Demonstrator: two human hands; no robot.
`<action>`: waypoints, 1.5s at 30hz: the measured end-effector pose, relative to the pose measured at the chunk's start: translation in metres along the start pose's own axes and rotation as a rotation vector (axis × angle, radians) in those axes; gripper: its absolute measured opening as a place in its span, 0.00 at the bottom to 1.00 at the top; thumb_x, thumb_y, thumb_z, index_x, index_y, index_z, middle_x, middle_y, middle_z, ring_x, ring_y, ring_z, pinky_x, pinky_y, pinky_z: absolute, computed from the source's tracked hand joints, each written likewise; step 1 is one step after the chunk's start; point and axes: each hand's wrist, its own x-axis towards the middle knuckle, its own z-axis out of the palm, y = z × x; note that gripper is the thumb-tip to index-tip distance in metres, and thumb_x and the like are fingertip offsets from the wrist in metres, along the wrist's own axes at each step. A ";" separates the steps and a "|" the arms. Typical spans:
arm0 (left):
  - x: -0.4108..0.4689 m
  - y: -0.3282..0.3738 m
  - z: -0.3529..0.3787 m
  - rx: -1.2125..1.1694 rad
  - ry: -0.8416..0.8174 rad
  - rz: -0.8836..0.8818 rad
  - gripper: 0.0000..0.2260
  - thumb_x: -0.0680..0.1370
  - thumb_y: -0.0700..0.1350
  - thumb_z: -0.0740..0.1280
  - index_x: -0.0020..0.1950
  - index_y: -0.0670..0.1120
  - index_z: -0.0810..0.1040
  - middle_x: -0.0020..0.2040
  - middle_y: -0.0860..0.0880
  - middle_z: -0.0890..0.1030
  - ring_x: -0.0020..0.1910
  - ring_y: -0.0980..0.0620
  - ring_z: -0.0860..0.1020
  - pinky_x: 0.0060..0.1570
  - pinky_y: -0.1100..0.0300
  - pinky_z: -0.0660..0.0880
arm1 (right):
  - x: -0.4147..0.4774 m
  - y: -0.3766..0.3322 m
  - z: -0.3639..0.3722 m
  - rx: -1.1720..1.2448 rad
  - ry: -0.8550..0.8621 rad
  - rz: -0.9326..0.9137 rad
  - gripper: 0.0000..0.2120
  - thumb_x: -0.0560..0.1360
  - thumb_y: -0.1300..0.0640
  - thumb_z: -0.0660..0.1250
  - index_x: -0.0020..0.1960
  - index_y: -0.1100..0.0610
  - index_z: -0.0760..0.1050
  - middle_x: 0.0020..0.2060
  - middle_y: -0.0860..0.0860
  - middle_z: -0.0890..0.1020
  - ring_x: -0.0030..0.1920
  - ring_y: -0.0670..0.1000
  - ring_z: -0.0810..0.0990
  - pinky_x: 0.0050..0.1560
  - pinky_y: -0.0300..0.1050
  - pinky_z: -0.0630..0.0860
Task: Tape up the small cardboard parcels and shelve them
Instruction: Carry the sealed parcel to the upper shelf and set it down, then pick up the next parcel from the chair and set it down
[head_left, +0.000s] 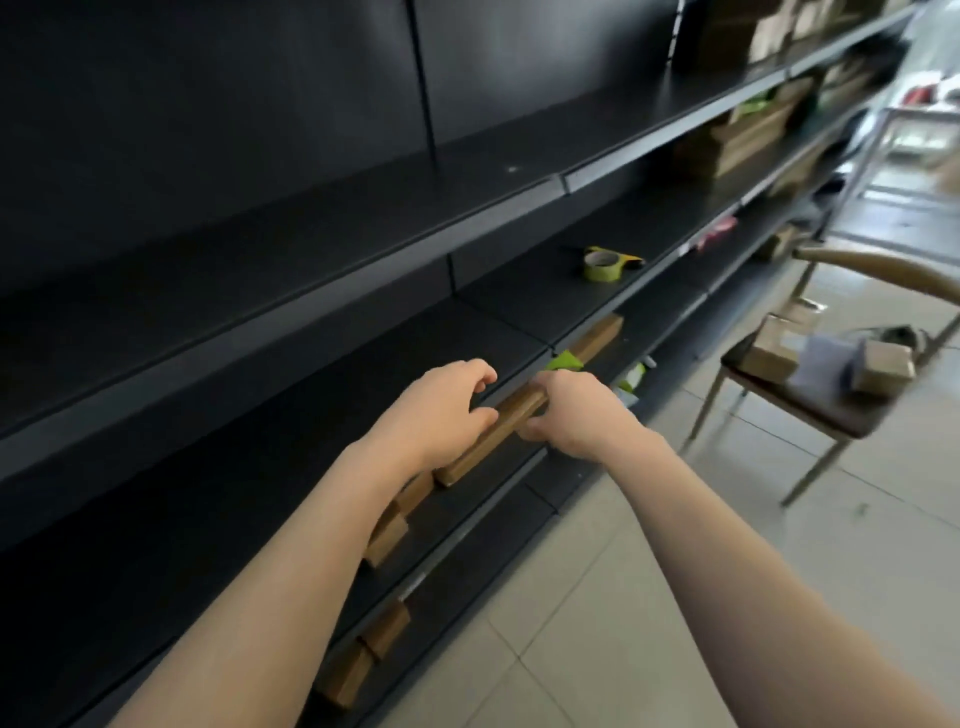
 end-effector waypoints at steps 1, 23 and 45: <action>0.022 0.020 0.009 0.013 -0.015 0.045 0.19 0.79 0.47 0.65 0.69 0.52 0.69 0.65 0.52 0.74 0.63 0.53 0.73 0.55 0.59 0.69 | 0.004 0.027 -0.011 -0.006 0.010 0.038 0.24 0.72 0.49 0.70 0.64 0.57 0.71 0.57 0.56 0.79 0.56 0.58 0.78 0.56 0.53 0.76; 0.362 0.315 0.222 -0.020 -0.460 0.542 0.16 0.78 0.45 0.65 0.67 0.48 0.72 0.59 0.48 0.78 0.56 0.50 0.76 0.57 0.54 0.75 | 0.068 0.443 -0.132 0.000 0.194 0.724 0.11 0.73 0.50 0.70 0.48 0.53 0.71 0.49 0.53 0.80 0.49 0.56 0.77 0.44 0.47 0.68; 0.687 0.402 0.372 -0.035 -0.521 0.210 0.11 0.78 0.43 0.65 0.60 0.47 0.76 0.55 0.48 0.79 0.50 0.51 0.76 0.43 0.61 0.68 | 0.330 0.729 -0.208 -0.056 -0.021 0.550 0.07 0.74 0.54 0.66 0.47 0.56 0.69 0.40 0.50 0.73 0.43 0.55 0.76 0.39 0.48 0.72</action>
